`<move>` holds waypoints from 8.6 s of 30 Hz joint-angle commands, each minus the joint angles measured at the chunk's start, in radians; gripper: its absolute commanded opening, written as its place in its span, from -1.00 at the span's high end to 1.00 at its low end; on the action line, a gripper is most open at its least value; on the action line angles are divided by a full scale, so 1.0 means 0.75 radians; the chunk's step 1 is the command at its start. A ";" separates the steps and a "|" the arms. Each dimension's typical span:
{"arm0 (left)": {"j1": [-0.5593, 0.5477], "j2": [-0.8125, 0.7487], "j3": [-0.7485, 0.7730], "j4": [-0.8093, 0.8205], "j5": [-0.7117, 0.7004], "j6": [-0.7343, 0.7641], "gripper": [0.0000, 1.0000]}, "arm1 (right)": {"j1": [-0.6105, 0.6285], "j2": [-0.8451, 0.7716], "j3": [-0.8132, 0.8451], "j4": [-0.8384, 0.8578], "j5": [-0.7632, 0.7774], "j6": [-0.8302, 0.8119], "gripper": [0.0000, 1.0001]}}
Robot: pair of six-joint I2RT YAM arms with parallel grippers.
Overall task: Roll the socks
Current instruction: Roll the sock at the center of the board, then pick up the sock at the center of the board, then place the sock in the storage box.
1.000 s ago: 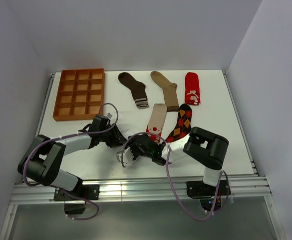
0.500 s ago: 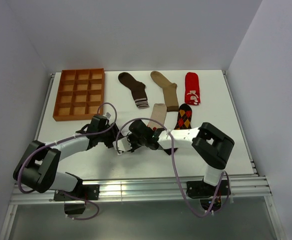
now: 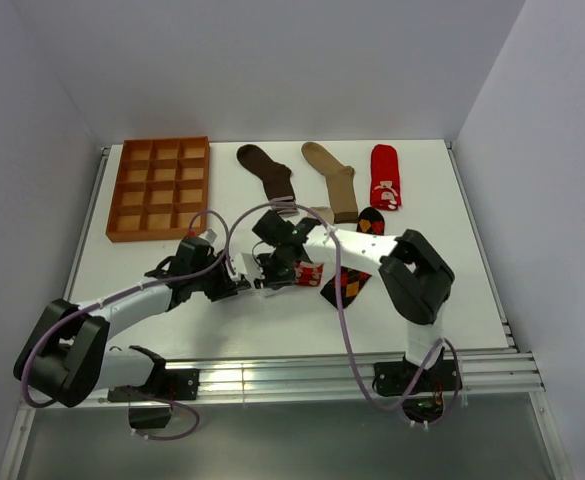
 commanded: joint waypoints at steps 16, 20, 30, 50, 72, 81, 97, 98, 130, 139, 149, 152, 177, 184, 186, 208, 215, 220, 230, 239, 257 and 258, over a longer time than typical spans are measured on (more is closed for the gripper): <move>-0.254 -0.020 -0.003 0.234 -0.231 0.069 -0.23 | -0.205 0.496 0.537 -0.546 -0.326 0.297 0.44; -0.263 0.021 0.021 0.259 -0.253 0.069 -0.23 | -0.228 0.529 0.574 -0.563 -0.347 0.338 0.44; -0.302 -0.048 -0.014 0.306 -0.255 -0.054 -0.22 | -0.262 0.554 0.570 -0.447 -0.302 0.546 0.47; -0.445 -0.173 -0.173 0.322 -0.539 -0.728 -0.25 | -0.281 0.411 0.382 -0.224 -0.238 0.816 0.57; -0.533 -0.114 -0.034 0.234 -0.901 -0.635 -0.28 | -0.281 0.249 0.180 -0.029 -0.279 0.914 0.66; -0.531 -0.233 0.037 0.165 -0.793 0.124 -0.37 | -0.281 0.347 0.312 -0.242 -0.318 0.710 0.65; -0.888 0.111 0.277 0.097 -1.071 0.768 -0.41 | -0.279 0.545 0.509 -0.561 -0.373 0.438 0.63; -0.893 0.125 0.301 0.091 -1.091 0.780 -0.41 | -0.281 0.562 0.531 -0.605 -0.381 0.420 0.62; -0.983 0.432 0.494 -0.122 -0.967 0.907 -0.52 | -0.283 0.752 0.703 -0.935 -0.400 0.194 0.59; -1.011 0.528 0.538 -0.136 -1.008 0.924 -0.50 | -0.283 0.791 0.758 -0.996 -0.408 0.180 0.57; -1.036 0.669 0.620 -0.204 -1.008 0.922 -0.36 | -0.283 0.809 0.771 -1.070 -0.418 0.113 0.54; -1.038 0.696 0.637 -0.220 -0.993 0.924 -0.22 | -0.283 0.811 0.775 -1.090 -0.425 0.094 0.52; -0.958 0.721 0.647 -0.243 -0.740 0.893 0.99 | -0.469 0.599 0.764 -1.121 -0.422 0.072 -0.33; -0.917 0.723 0.637 -0.236 -0.668 0.873 0.99 | -0.577 0.484 0.760 -1.121 -0.478 0.070 -0.43; -0.909 0.725 0.637 -0.240 -0.652 0.866 0.99 | -0.590 0.466 0.769 -1.119 -0.476 0.074 -0.43; -0.758 0.443 0.533 -0.110 -0.621 0.744 0.99 | -0.690 -0.152 0.429 -0.320 -0.236 0.636 -0.42; -0.670 0.277 0.506 -0.067 -0.617 0.693 1.00 | -0.727 -0.250 0.425 -0.240 -0.179 0.714 -0.42; -0.590 0.185 0.524 -0.058 -0.617 0.670 1.00 | -0.733 -0.297 0.441 -0.246 -0.173 0.724 -0.42; -0.374 0.089 0.665 -0.050 -0.971 0.656 1.00 | -0.735 -0.397 0.445 -0.197 -0.102 0.720 -0.42; -0.012 0.190 0.871 0.179 -1.165 0.840 0.99 | -0.735 -0.399 0.501 -0.170 -0.003 0.685 -0.42; 0.492 0.980 1.514 0.332 -0.999 0.924 1.00 | -0.733 -0.338 0.513 -0.078 -0.009 0.616 -0.43; 0.496 1.011 1.543 0.304 -0.993 0.924 0.99 | -0.735 -0.334 0.511 -0.074 -0.009 0.606 -0.43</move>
